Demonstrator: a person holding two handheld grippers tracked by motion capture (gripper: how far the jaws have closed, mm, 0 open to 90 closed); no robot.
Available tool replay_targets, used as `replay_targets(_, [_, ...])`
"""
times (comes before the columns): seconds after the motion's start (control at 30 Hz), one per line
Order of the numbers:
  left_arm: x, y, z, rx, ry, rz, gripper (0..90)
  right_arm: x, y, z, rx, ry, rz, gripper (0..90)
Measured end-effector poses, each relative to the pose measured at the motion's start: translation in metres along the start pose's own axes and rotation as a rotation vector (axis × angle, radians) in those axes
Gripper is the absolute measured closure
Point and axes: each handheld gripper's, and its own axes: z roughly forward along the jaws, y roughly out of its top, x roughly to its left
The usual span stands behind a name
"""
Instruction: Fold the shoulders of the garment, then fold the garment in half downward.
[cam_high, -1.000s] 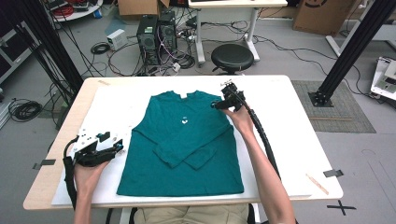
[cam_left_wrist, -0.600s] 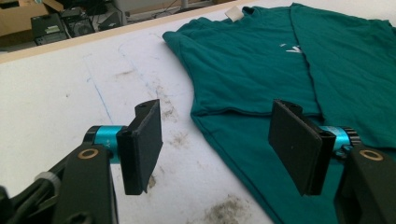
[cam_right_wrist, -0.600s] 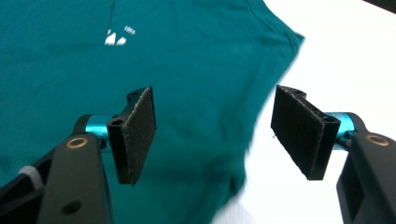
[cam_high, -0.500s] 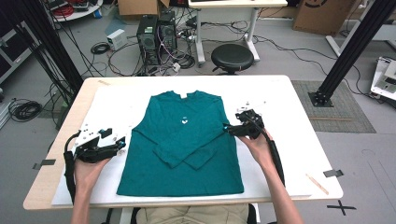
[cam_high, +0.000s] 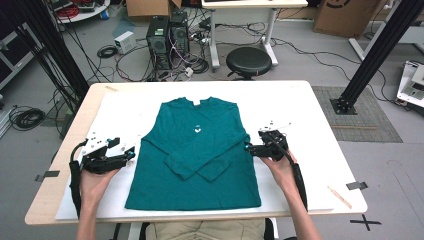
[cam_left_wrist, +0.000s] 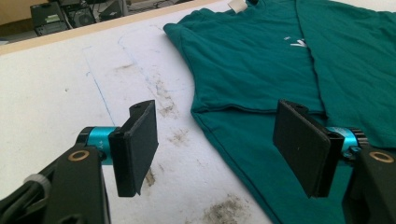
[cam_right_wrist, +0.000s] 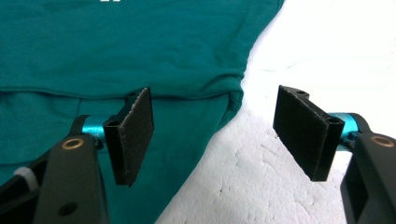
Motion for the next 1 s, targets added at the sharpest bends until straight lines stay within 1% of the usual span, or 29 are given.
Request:
replay_targets(0.1, [0.000,0.000,0.001,0.010,-0.015,0.002,31.8,-0.001,0.000,0.000,-0.003,-0.003,0.004,29.4])
replay_targets(0.23, [-0.002,0.001,0.002,0.015,-0.022,0.007,32.3,-0.002,0.000,0.001,0.003,0.000,0.011,29.4])
replay_targets(0.27, [-0.002,0.001,0.002,0.017,-0.025,0.011,32.3,-0.002,0.000,0.000,0.011,0.001,0.021,29.4])
replay_targets(0.37, [-0.005,0.005,0.003,0.013,-0.034,0.017,32.3,-0.003,-0.001,0.002,0.025,0.014,0.030,29.1])
replay_targets(0.47, [-0.006,0.010,0.005,0.017,-0.039,0.027,32.4,-0.003,-0.002,0.004,0.038,0.010,0.033,28.5])
replay_targets(0.57, [-0.008,0.010,0.007,0.038,-0.048,0.031,32.5,-0.002,-0.002,0.004,0.050,0.012,0.038,28.5])
replay_targets(0.63, [-0.011,0.008,0.007,0.057,-0.050,0.041,33.0,0.000,-0.003,0.002,0.052,0.019,0.034,29.5])
replay_targets(0.7, [-0.016,0.004,0.003,0.051,-0.060,0.054,33.5,0.004,-0.007,-0.003,0.046,0.036,0.019,33.1])
replay_targets(0.77, [-0.019,-0.002,0.000,0.051,-0.071,0.050,34.0,0.008,-0.012,-0.007,0.050,0.047,0.015,34.2])
replay_targets(0.8, [-0.020,-0.006,-0.001,0.060,-0.081,0.048,35.0,0.008,-0.015,-0.008,0.051,0.050,-0.001,35.2])
replay_targets(0.83, [-0.022,-0.010,-0.002,0.079,-0.095,0.045,35.7,0.012,-0.019,-0.011,0.066,0.058,-0.001,36.0])
replay_targets(0.87, [-0.023,-0.012,-0.003,0.092,-0.100,0.049,36.6,0.015,-0.025,-0.013,0.084,0.068,-0.011,36.7])
replay_targets(0.93, [-0.027,-0.019,-0.006,0.132,-0.114,0.061,38.6,0.019,-0.034,-0.016,0.101,0.075,-0.015,37.0])
replay_targets(1.0, [-0.030,-0.023,-0.008,0.155,-0.117,0.065,39.0,0.023,-0.045,-0.021,0.116,0.091,-0.014,37.3])
